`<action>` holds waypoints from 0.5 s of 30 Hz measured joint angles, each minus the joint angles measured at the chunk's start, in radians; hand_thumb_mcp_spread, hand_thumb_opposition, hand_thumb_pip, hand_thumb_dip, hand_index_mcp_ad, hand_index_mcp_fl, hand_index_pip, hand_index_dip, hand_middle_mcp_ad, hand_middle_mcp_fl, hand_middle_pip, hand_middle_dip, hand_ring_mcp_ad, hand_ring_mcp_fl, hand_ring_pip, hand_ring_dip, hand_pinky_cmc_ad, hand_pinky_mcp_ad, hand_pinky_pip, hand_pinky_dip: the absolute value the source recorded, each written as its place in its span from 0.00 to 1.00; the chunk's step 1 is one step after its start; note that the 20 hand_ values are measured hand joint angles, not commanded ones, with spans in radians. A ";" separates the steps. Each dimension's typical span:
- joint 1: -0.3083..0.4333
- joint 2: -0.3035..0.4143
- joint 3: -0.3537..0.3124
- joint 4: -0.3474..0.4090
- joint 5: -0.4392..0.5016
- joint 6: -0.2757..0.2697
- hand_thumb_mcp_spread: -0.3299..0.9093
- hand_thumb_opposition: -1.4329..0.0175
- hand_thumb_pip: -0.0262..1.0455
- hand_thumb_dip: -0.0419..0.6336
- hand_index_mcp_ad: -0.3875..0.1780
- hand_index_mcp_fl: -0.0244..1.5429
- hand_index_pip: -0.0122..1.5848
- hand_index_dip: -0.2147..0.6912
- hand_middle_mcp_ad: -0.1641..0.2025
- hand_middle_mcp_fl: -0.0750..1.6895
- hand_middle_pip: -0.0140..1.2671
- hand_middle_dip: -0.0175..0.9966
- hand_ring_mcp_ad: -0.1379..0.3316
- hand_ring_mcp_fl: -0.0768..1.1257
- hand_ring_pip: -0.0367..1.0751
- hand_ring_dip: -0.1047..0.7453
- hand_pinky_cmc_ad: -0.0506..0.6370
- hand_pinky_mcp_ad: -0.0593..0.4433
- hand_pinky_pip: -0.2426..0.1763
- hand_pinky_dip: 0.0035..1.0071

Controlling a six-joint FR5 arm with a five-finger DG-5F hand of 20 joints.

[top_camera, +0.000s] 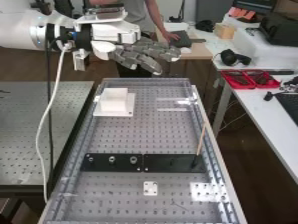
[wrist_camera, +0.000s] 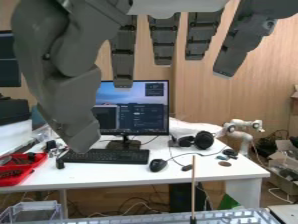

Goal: Grab the pcb board and place it in the clear container

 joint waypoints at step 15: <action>-0.003 0.020 -0.018 0.010 0.001 -0.004 0.57 0.40 0.55 0.45 0.45 0.19 0.19 0.41 0.69 0.05 0.12 0.15 0.60 0.06 0.10 0.15 0.61 0.61 0.33 0.49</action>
